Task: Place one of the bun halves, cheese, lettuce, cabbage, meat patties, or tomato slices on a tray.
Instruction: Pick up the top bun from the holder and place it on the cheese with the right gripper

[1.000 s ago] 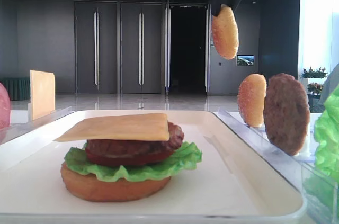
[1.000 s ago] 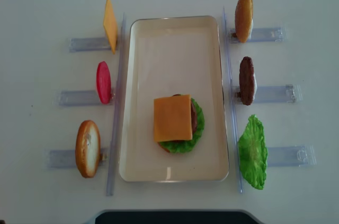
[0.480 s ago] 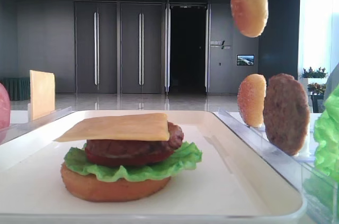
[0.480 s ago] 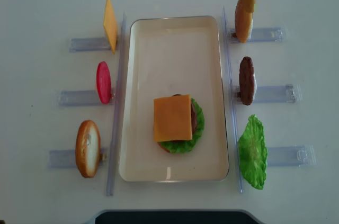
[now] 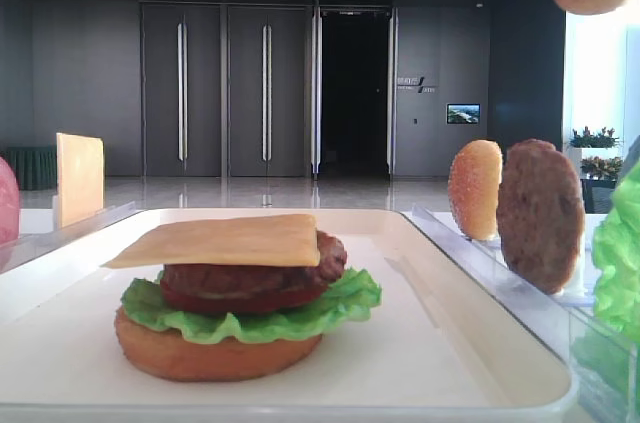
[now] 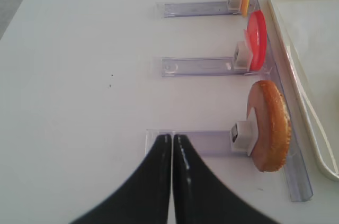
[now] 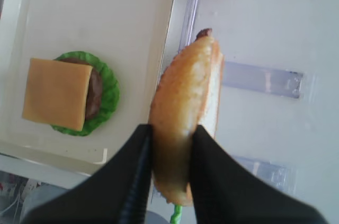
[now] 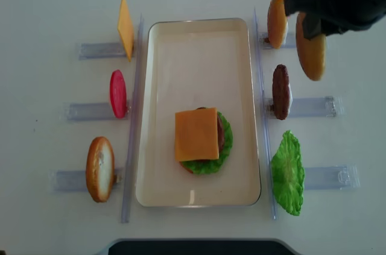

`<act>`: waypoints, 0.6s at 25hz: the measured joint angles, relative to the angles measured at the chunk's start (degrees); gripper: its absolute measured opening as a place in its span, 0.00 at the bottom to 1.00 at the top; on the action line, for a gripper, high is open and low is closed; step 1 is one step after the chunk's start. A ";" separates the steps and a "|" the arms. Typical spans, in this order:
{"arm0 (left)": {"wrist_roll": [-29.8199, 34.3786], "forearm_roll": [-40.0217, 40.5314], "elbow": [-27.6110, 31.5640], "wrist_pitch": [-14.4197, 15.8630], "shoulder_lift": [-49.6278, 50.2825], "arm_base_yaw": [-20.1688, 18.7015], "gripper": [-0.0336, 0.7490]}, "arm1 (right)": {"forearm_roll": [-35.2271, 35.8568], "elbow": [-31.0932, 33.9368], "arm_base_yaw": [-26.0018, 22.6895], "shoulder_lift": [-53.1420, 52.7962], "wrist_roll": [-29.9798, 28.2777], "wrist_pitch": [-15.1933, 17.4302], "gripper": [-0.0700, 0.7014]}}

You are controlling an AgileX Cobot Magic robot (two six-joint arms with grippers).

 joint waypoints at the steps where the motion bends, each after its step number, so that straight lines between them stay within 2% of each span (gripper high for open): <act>1: 0.00 0.00 0.00 0.00 0.00 0.00 0.03 | 0.02 1.28 0.57 -1.40 0.62 0.00 0.30; 6: 0.00 0.00 0.00 0.00 0.00 0.00 0.03 | 0.23 6.94 4.48 -6.62 3.29 0.10 0.30; 10: 0.00 0.00 0.00 0.00 0.00 0.00 0.03 | 1.05 8.68 6.32 -8.27 4.06 0.22 0.30; 15: 0.00 0.00 0.00 0.00 0.00 0.00 0.03 | 5.08 8.68 6.67 -8.34 0.58 0.22 0.30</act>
